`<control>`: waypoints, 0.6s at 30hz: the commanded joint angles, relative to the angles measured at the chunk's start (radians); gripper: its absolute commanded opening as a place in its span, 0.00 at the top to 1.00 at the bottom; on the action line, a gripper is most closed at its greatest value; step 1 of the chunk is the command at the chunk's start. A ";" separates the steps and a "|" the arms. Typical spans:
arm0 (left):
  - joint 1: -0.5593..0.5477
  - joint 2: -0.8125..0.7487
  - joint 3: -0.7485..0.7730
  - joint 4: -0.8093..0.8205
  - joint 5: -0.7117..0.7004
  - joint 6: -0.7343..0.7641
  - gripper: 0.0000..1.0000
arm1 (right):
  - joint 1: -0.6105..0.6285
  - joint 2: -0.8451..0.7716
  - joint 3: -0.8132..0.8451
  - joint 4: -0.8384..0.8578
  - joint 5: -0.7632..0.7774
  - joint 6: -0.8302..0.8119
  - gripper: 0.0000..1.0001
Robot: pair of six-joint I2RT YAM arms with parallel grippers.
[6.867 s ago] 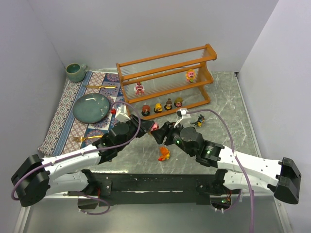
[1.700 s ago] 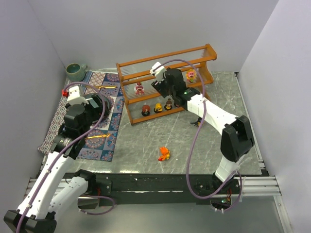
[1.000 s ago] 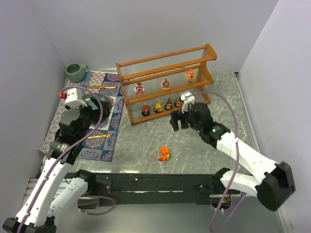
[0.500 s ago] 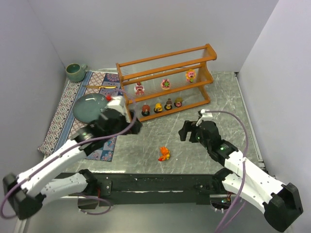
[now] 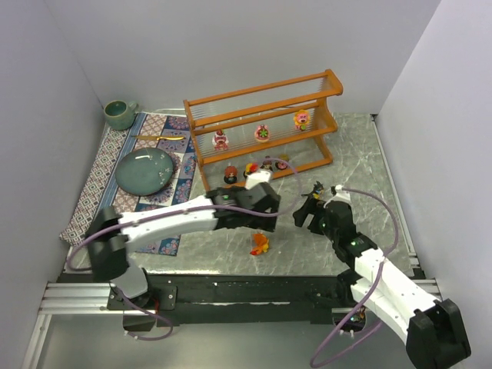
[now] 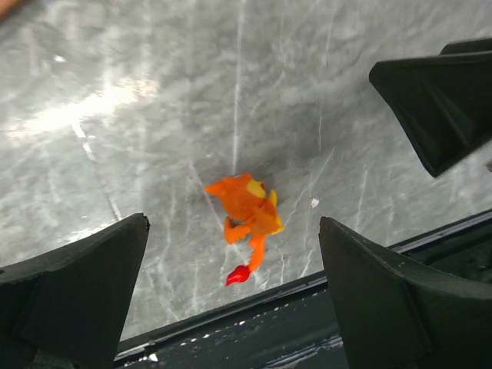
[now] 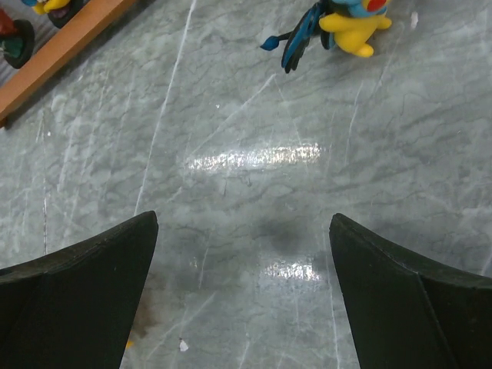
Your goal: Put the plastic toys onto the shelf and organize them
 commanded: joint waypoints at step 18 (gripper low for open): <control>-0.066 0.291 0.157 -0.124 0.066 -0.039 0.46 | -0.007 -0.139 -0.077 0.107 0.012 -0.002 0.00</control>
